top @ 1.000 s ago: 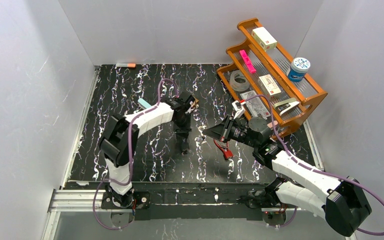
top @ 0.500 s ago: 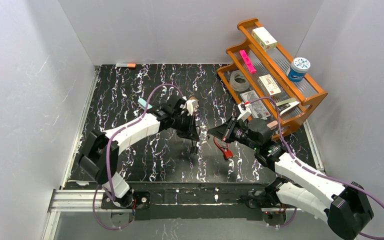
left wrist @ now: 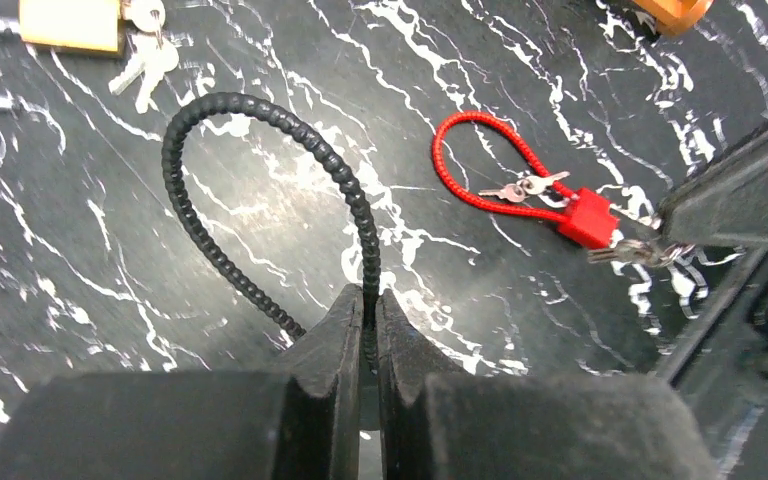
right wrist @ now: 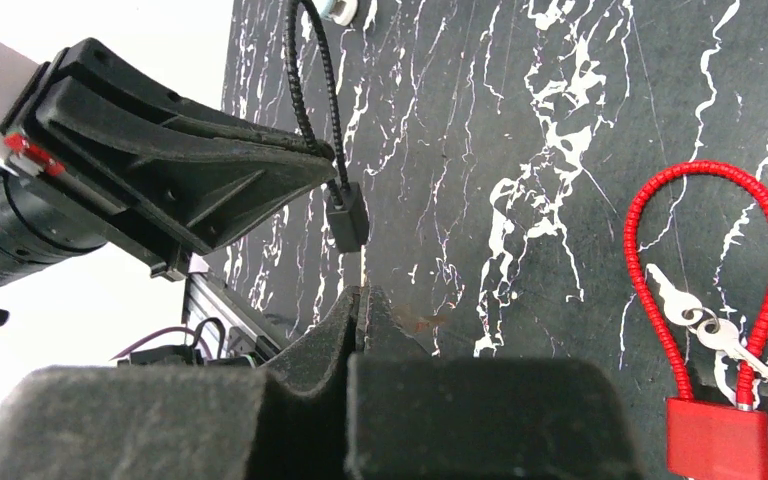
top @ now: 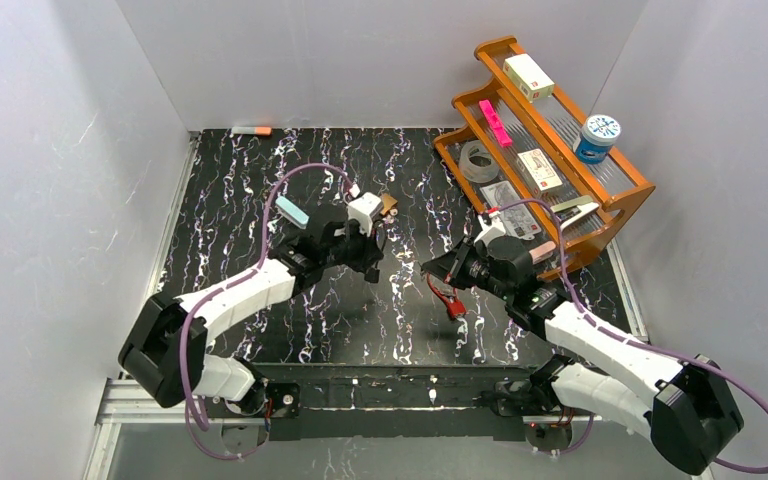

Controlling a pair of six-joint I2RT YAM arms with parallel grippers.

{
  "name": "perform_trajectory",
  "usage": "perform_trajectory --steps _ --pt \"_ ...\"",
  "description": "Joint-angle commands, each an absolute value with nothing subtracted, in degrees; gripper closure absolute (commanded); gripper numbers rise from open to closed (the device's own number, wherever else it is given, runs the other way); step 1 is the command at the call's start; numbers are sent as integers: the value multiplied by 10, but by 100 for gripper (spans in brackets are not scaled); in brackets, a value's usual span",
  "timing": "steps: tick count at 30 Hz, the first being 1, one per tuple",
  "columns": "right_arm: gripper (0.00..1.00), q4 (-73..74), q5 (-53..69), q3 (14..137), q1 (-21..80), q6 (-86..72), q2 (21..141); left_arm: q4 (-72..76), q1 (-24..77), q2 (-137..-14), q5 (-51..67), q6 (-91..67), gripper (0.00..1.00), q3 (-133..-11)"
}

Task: Unlock with the key
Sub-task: Pick up the lock from the center of the board, then place the lock at the center of the board.

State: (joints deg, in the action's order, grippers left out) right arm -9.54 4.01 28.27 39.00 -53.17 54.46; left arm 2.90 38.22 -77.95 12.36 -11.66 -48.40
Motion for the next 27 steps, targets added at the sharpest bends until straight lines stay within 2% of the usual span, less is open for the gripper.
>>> perform_trajectory --steps 1,12,20,24,27 --pt "99 -123 38 290 388 -535 548 184 384 -763 144 28 100 -412" --pt "99 -115 61 300 387 -527 560 447 415 -693 116 39 100 -200" --pt "99 -78 101 319 387 -491 574 521 462 -681 110 77 100 -182" --pt "99 -10 70 353 386 -471 600 586 493 -708 97 95 100 -175" --pt "99 -13 50 373 385 -448 624 598 512 -731 102 111 100 -179"
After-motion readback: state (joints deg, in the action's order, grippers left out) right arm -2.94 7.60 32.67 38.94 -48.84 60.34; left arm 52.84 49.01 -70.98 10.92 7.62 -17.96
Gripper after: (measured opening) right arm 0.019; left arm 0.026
